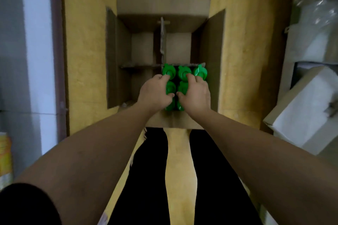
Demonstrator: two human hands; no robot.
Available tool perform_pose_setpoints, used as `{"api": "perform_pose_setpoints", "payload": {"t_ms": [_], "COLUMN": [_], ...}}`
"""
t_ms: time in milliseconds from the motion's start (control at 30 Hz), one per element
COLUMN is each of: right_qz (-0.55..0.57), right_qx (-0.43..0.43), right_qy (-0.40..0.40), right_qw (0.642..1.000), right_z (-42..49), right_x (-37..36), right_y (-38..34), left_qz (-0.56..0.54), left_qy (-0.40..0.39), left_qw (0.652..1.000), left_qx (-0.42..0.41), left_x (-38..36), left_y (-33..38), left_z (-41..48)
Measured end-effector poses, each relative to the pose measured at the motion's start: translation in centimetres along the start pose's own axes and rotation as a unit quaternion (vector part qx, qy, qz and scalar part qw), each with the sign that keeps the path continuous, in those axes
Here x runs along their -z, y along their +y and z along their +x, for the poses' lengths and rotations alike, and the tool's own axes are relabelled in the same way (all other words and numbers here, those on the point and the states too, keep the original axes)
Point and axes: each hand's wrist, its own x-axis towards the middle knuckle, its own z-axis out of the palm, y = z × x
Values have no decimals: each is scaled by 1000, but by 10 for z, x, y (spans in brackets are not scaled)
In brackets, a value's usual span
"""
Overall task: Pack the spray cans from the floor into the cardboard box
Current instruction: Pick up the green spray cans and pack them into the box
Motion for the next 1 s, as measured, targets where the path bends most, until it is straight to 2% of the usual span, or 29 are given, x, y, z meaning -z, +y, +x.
{"api": "perform_pose_setpoints", "payload": {"t_ms": [333, 467, 600, 767, 1000], "right_qz": [-80, -95, -106, -76, -19], "right_qx": [102, 124, 106, 52, -127], "right_qy": [125, 230, 331, 440, 516], "right_qw": [984, 961, 932, 893, 847], "right_z": [-75, -121, -182, -272, -394], "right_x": [277, 396, 488, 546, 534], "right_y": [-116, -159, -188, -181, -96], "left_qz": [58, 67, 77, 118, 181], "left_qy": [184, 281, 351, 368, 299], "left_qw": [980, 950, 909, 861, 801], "left_qx": [-47, -118, -213, -330, -486], "left_x": [277, 381, 457, 493, 436], "left_y": [162, 226, 285, 350, 433], "left_z": [-90, -140, -192, -241, -304]}}
